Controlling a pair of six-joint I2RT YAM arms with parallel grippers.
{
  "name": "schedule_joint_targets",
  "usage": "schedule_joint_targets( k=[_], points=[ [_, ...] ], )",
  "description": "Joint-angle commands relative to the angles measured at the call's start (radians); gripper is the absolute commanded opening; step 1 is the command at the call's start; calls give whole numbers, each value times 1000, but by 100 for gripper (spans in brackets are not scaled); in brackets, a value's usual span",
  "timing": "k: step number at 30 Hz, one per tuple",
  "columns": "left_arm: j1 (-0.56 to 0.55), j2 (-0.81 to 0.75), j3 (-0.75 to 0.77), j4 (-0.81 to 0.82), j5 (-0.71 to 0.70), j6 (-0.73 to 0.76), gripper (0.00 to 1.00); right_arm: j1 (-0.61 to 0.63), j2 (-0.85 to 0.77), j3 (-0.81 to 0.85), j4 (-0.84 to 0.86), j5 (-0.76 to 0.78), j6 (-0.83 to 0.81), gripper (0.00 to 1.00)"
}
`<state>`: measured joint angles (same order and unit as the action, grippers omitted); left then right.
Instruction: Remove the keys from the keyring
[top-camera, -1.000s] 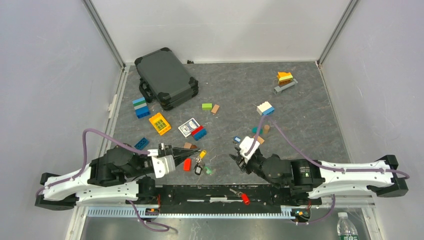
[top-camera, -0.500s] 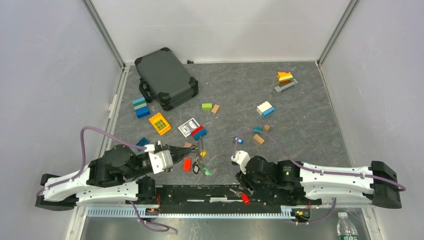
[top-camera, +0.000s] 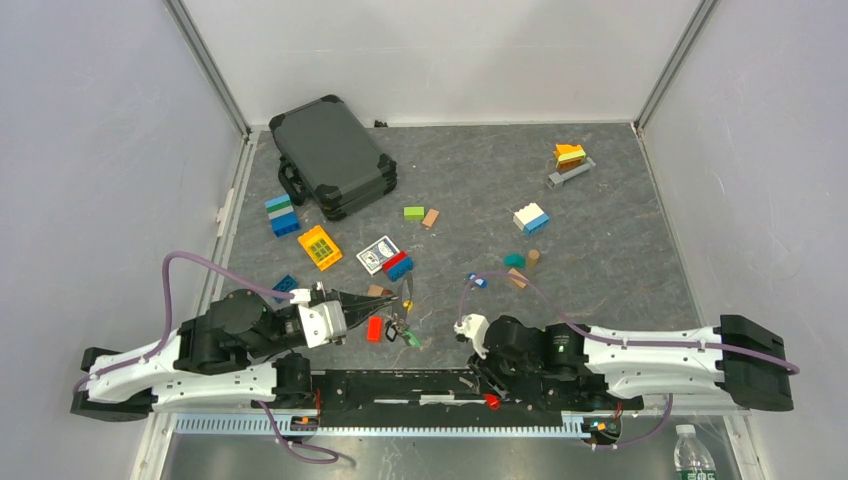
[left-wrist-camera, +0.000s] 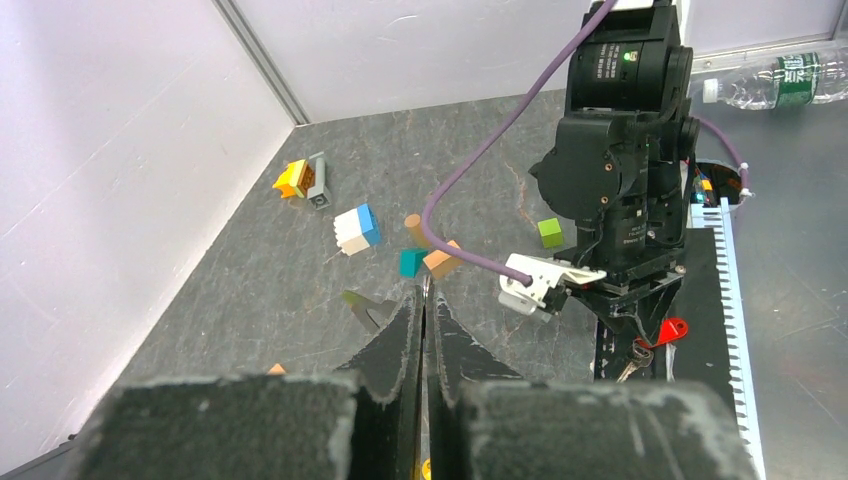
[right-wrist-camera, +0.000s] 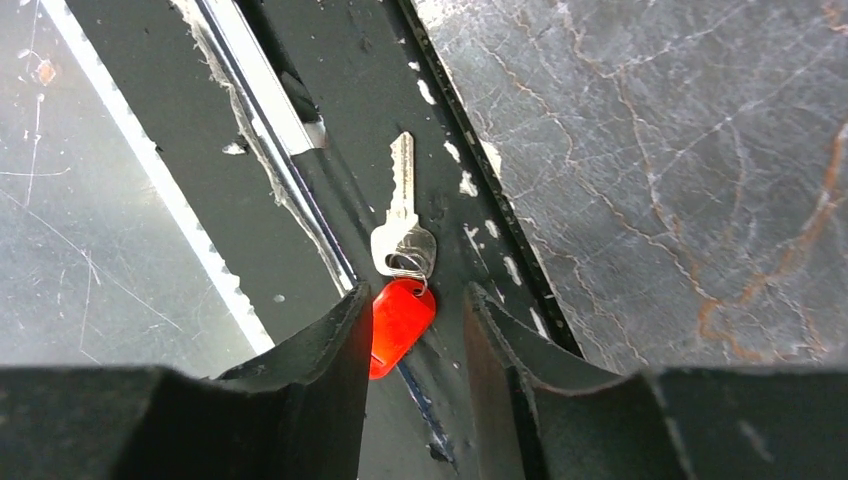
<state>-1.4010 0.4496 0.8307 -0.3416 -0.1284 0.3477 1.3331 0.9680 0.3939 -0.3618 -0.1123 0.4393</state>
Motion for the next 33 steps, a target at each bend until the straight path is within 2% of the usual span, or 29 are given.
schedule_joint_targets(
  k=[1,7,15,19,21,24,27,33],
  points=[
    [-4,-3,8,64,13,-35,2,-3,32,-1,73,-54,-15,42],
    [-4,-8,8,56,11,-33,2,-2,51,-7,85,-66,-23,41],
    [-4,-13,4,53,10,-38,2,-2,75,-19,92,-75,-25,34],
    [-3,-16,2,53,11,-40,2,-2,85,-12,76,-63,-34,27],
    [-4,-19,2,53,11,-40,2,-2,84,-1,70,-51,-42,15],
    [-4,-23,-1,56,13,-39,2,-2,64,26,65,-7,-53,3],
    [-4,-32,-3,56,13,-41,2,-3,36,67,58,86,-60,0],
    [-3,-46,-13,74,31,-44,2,-40,64,192,56,274,-111,0]
  ],
)
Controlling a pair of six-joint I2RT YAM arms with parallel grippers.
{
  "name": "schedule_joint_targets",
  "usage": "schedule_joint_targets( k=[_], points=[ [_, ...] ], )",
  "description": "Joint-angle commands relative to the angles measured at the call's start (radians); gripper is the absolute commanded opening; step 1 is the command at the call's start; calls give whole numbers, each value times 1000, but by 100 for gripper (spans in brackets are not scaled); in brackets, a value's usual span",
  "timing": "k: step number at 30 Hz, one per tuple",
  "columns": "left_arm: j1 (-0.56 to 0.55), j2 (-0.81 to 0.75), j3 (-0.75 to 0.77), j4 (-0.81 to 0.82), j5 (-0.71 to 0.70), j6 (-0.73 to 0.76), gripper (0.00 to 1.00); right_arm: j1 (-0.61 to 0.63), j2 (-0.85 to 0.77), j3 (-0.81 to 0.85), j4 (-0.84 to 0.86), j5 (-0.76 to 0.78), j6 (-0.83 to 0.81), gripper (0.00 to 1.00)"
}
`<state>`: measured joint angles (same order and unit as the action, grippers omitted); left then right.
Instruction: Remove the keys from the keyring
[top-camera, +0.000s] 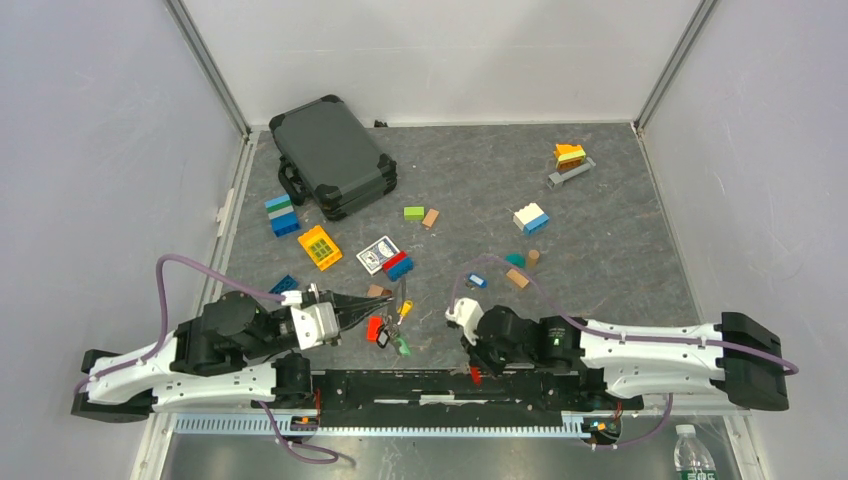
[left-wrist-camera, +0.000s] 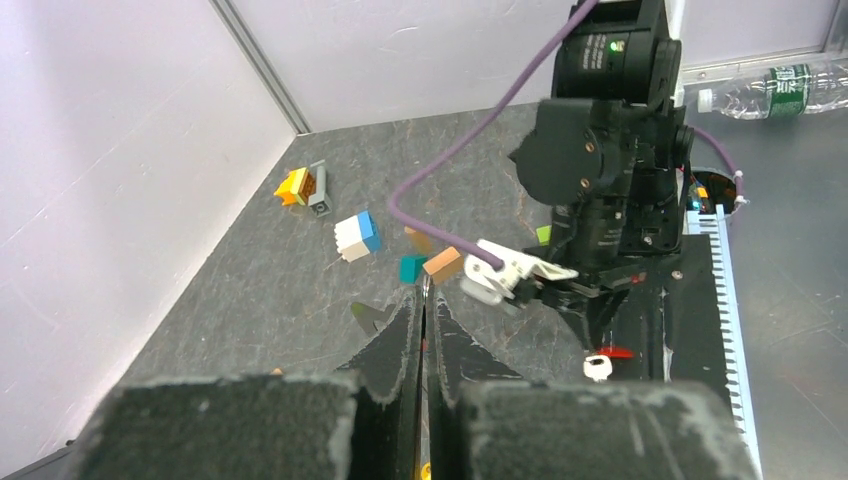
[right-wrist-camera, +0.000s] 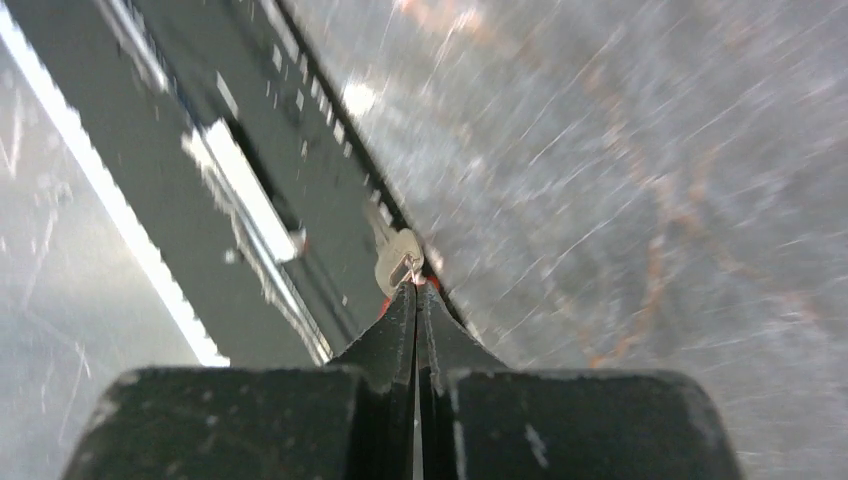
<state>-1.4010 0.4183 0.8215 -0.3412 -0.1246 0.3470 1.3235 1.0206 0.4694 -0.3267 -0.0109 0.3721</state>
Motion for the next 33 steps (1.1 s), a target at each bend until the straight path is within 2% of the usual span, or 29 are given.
schedule_joint_targets(
  k=[1,5,6,7,8,10,11,17,23,28,33],
  points=[
    [-4,-19,-5,78,34,-43,2,-42,29,137,17,226,-50,0],
    [-4,-27,-18,98,89,-43,2,-77,69,199,26,470,-47,1],
    [-4,-27,-21,105,111,-43,2,-79,69,212,28,533,-41,5],
    [-4,-22,-21,109,120,-46,2,-79,60,219,43,563,-44,16],
    [-4,-19,-21,115,157,-49,2,-79,40,219,68,571,-56,33],
    [-4,-9,-23,124,192,-53,2,-80,-25,191,165,529,-104,47],
    [-3,-4,-26,130,208,-55,2,-79,-63,167,225,501,-127,49],
    [-4,2,-54,194,210,-64,2,-79,-306,26,516,243,-267,50],
    [-4,30,-64,265,155,-78,2,-79,-350,-8,647,-104,-317,41],
    [-4,44,-57,292,154,-64,2,-79,-305,12,658,-159,-321,39],
    [-4,47,-30,254,215,-30,2,-80,-306,10,674,-127,-349,49]
  ],
)
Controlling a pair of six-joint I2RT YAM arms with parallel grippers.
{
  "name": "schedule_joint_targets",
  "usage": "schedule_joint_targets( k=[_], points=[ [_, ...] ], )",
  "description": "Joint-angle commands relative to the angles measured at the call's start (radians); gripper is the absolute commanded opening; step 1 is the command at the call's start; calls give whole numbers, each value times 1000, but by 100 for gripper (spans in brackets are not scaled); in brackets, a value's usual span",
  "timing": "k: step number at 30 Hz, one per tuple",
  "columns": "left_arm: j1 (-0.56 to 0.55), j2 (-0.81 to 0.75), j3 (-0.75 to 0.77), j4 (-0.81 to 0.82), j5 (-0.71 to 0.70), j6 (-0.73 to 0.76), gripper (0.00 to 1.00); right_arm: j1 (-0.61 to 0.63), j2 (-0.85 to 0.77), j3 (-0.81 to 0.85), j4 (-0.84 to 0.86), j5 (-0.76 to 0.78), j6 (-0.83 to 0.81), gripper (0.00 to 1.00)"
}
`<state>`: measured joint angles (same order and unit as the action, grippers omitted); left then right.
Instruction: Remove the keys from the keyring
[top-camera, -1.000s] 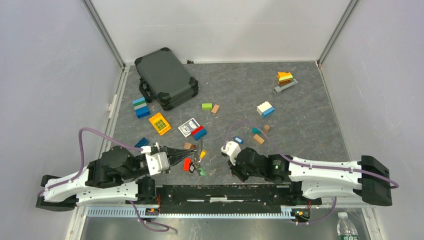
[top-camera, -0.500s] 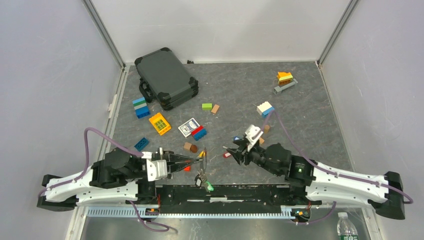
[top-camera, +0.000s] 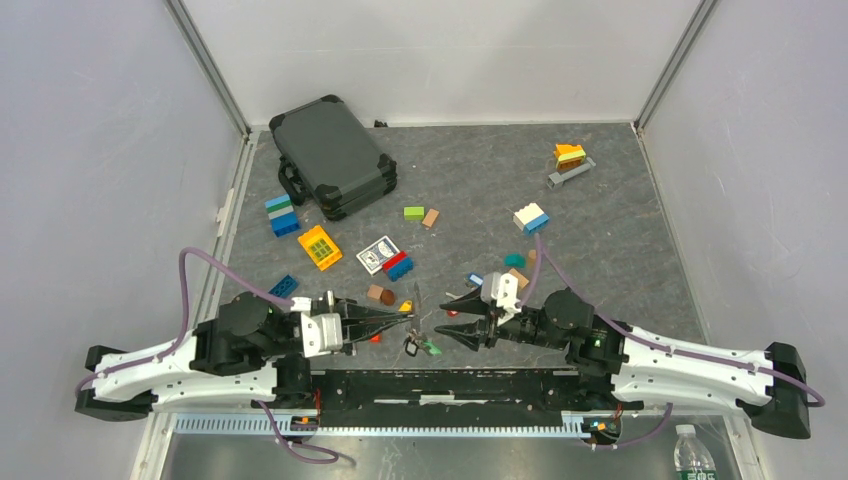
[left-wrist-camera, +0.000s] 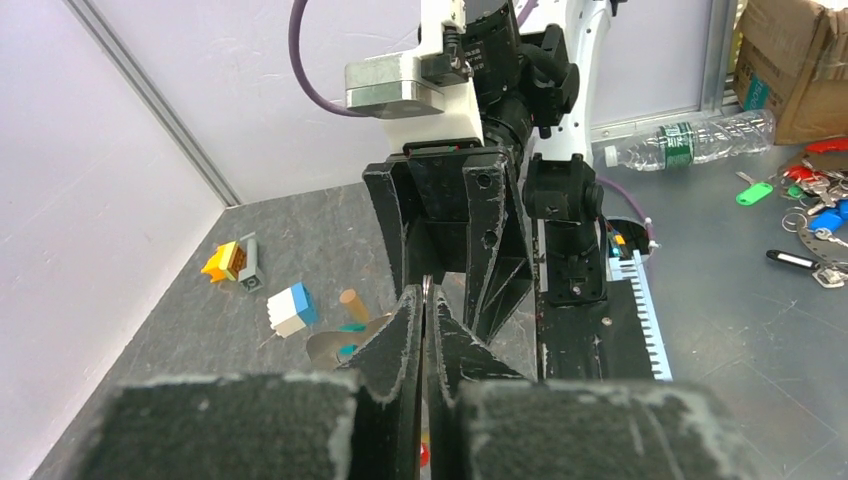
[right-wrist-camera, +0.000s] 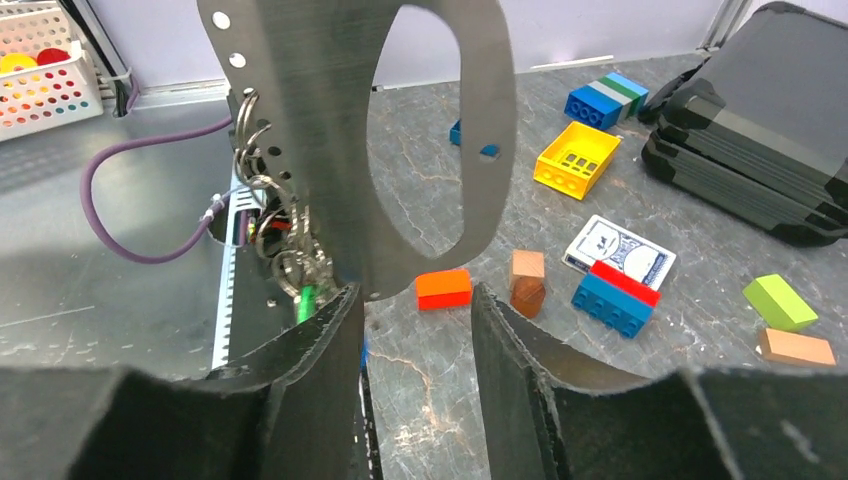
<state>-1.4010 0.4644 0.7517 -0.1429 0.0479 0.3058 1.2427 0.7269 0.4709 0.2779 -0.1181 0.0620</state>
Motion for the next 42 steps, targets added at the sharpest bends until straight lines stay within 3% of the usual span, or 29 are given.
schedule_joint_targets(
  k=[1,6,9,14,18,26,42],
  points=[
    [-4,2,49,37,57,18,2,1,-21,6,74,-19,-49,50],
    [-4,5,92,-38,191,46,2,1,-59,-1,115,-61,-117,61],
    [-4,15,117,-78,281,61,2,1,-48,18,123,-178,-139,74],
    [-4,43,158,-137,410,81,2,1,15,86,89,-398,-157,86],
    [-4,76,186,-190,494,94,2,1,43,115,81,-440,-156,96],
    [-4,145,219,-225,601,111,2,1,96,150,90,-487,-155,98],
    [-4,215,251,-277,645,149,2,1,253,186,219,-699,-74,98]
  ],
)
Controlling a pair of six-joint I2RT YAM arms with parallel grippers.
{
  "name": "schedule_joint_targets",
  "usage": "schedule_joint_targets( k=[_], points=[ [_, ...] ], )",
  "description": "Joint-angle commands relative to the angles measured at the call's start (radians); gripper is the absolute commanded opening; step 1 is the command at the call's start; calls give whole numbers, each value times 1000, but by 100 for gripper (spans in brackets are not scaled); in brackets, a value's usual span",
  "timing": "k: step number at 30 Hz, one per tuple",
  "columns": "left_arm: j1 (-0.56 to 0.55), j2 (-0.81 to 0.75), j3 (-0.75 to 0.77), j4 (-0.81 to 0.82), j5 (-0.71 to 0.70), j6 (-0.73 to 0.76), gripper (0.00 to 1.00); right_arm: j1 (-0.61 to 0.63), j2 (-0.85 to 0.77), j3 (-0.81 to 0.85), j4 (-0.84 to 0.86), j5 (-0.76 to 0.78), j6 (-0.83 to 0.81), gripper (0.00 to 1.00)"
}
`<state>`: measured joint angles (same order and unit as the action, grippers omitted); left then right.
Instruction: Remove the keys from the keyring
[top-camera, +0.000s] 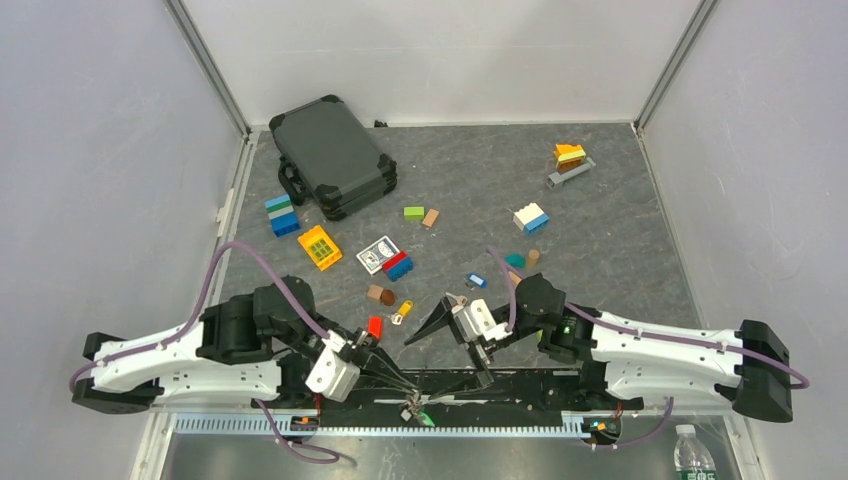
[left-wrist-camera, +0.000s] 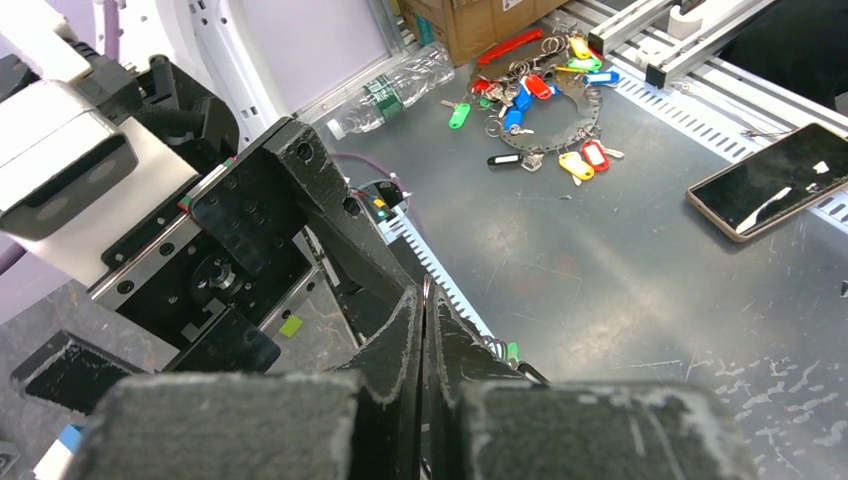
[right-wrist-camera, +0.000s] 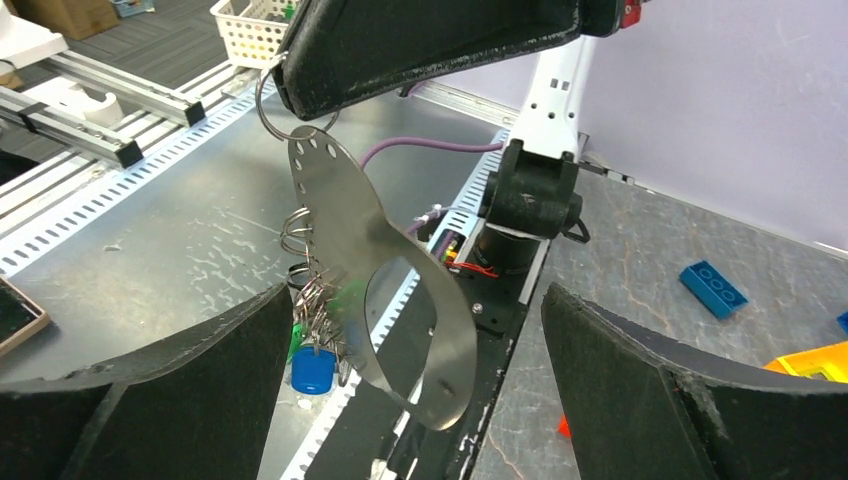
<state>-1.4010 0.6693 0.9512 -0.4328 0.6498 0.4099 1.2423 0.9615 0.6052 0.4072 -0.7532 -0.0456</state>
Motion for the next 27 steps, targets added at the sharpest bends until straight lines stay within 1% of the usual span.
schedule_joint_targets(
  k=[1,3,5,6,8,10,11,12,13,14,16,18,19,21,23,25,26,27],
  points=[
    [-4,13,53,11,42,50,2,2,25,53,98,-71,41,98],
    [-4,16,55,4,35,57,2,2,32,54,111,-83,44,94],
    [-4,16,54,0,22,64,2,2,36,54,109,-96,44,83],
    [-4,15,54,-1,13,66,2,1,35,52,103,-98,44,73],
    [-3,9,54,-7,-6,72,2,2,25,47,84,-89,44,48],
    [-3,-3,51,-14,-34,76,2,2,7,40,36,-57,31,22],
    [-4,-11,50,-20,-52,78,2,2,-4,39,9,-40,15,13],
    [-4,-18,49,-28,-73,80,2,2,-19,38,-26,-17,0,6],
    [-4,-30,47,-32,-93,84,2,2,-35,38,-62,4,-13,2],
    [-4,-42,43,-35,-120,85,2,2,-49,38,-93,32,-30,0],
    [-4,-73,32,-37,-169,83,3,2,-82,46,-167,107,-58,0],
    [-4,-104,21,-38,-228,78,5,2,-113,64,-252,184,-87,0],
    [-4,-125,15,-37,-259,77,8,2,-125,79,-292,227,-100,0],
    [-3,-162,-9,-21,-320,64,23,2,-140,122,-395,312,-126,0],
    [-4,-200,-42,11,-375,45,40,2,-132,198,-554,415,-138,0],
    [-4,-238,-80,49,-435,22,50,2,-107,294,-691,537,-136,0],
    [-3,-260,-104,74,-476,8,55,2,-89,332,-755,625,-127,0],
    [-4,-276,-125,102,-508,-9,64,2,-65,380,-843,721,-111,0]
  ],
)
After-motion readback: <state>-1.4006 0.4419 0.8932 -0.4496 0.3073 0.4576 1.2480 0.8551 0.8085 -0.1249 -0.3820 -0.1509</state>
